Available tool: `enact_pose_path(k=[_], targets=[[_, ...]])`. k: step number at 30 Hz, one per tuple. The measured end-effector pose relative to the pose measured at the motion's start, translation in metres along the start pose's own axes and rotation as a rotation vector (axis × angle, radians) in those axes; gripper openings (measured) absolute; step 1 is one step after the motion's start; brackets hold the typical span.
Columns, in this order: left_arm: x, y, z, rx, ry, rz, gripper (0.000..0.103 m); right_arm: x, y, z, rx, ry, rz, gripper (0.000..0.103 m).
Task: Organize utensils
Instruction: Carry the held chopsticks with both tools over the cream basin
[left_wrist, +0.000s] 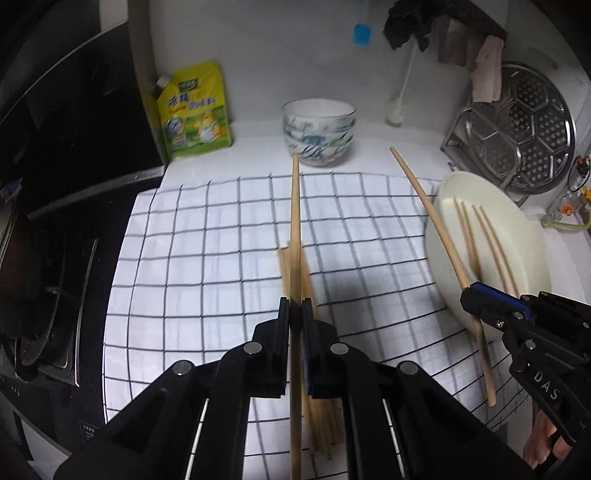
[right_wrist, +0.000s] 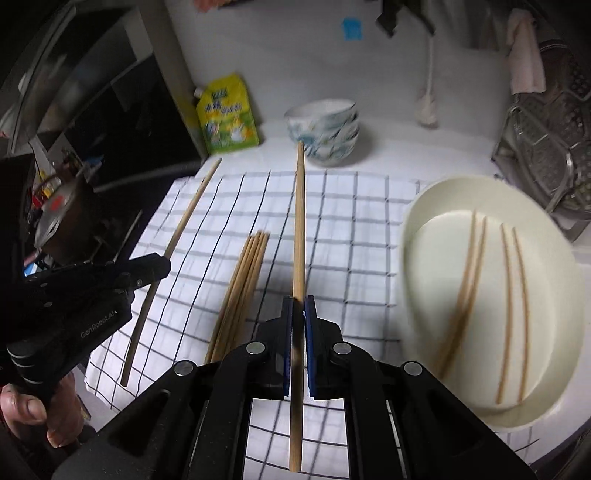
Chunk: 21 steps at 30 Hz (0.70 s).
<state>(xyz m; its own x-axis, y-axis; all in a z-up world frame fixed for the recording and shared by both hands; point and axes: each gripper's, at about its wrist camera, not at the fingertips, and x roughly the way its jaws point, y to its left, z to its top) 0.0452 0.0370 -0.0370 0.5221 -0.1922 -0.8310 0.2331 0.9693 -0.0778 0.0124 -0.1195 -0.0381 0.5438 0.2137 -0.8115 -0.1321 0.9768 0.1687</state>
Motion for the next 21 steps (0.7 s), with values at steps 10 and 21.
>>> enact_pose_path(k=[10, 21], targets=[[-0.014, -0.081, 0.025, 0.094, -0.038, -0.117, 0.007, -0.042, -0.076, 0.002, 0.102, -0.07, -0.08, 0.006], [-0.005, -0.165, 0.045, 0.165, -0.03, -0.189, 0.007, -0.066, -0.156, -0.023, 0.218, -0.1, -0.126, 0.006]])
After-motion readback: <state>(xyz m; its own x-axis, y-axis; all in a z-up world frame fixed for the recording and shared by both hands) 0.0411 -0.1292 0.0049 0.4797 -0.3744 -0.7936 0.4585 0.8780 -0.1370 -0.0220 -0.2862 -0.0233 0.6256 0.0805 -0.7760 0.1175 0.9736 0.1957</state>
